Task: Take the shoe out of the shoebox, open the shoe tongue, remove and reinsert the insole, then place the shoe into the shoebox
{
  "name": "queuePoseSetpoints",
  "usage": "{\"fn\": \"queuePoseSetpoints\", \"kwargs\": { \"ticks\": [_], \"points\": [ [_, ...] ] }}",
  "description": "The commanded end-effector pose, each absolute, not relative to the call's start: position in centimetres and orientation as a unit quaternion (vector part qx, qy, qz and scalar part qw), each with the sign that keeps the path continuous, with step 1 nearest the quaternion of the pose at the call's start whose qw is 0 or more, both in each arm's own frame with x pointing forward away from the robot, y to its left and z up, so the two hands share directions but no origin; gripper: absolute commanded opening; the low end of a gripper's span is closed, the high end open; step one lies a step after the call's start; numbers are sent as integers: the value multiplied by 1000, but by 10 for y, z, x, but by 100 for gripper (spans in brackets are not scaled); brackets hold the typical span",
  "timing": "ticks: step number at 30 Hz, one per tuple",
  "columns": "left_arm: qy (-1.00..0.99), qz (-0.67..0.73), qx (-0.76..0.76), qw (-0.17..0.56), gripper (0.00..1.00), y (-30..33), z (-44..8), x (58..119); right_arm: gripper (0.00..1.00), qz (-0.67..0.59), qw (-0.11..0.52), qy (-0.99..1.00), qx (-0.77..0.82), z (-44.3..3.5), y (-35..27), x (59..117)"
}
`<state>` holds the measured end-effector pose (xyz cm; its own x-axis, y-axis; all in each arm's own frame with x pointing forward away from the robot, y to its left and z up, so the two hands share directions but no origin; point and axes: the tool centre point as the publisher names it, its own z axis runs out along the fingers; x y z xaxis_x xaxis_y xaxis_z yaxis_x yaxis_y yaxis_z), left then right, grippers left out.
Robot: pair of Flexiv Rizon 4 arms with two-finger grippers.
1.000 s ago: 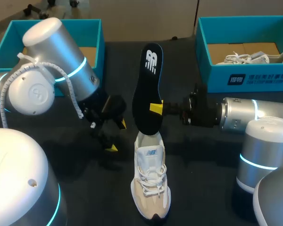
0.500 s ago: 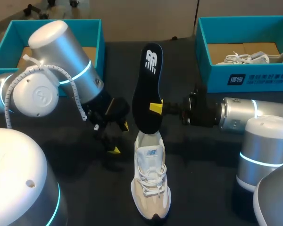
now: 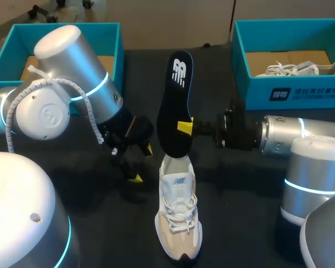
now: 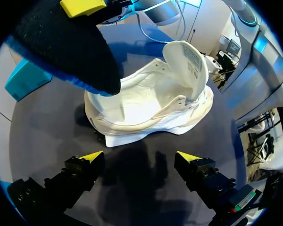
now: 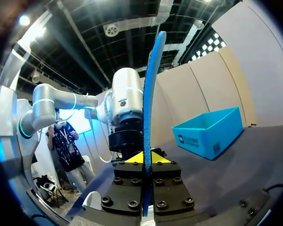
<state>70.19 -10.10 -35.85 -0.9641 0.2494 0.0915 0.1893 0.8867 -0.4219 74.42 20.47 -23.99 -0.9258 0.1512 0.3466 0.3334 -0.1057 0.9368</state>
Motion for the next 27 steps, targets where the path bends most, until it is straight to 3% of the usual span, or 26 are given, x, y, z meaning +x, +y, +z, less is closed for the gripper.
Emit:
{"fn": "queuePoseSetpoints", "kwargs": {
  "ticks": [1, 27],
  "points": [
    [-969, 208, -113, 69, 100, -100, -358, 700, 0, -724, 58, -662, -184, -241, 205, 741],
    [-969, 208, -113, 69, 100, -100, -358, 700, 0, -729, 40, -664, -165, -257, 213, 738]
  ]
}}
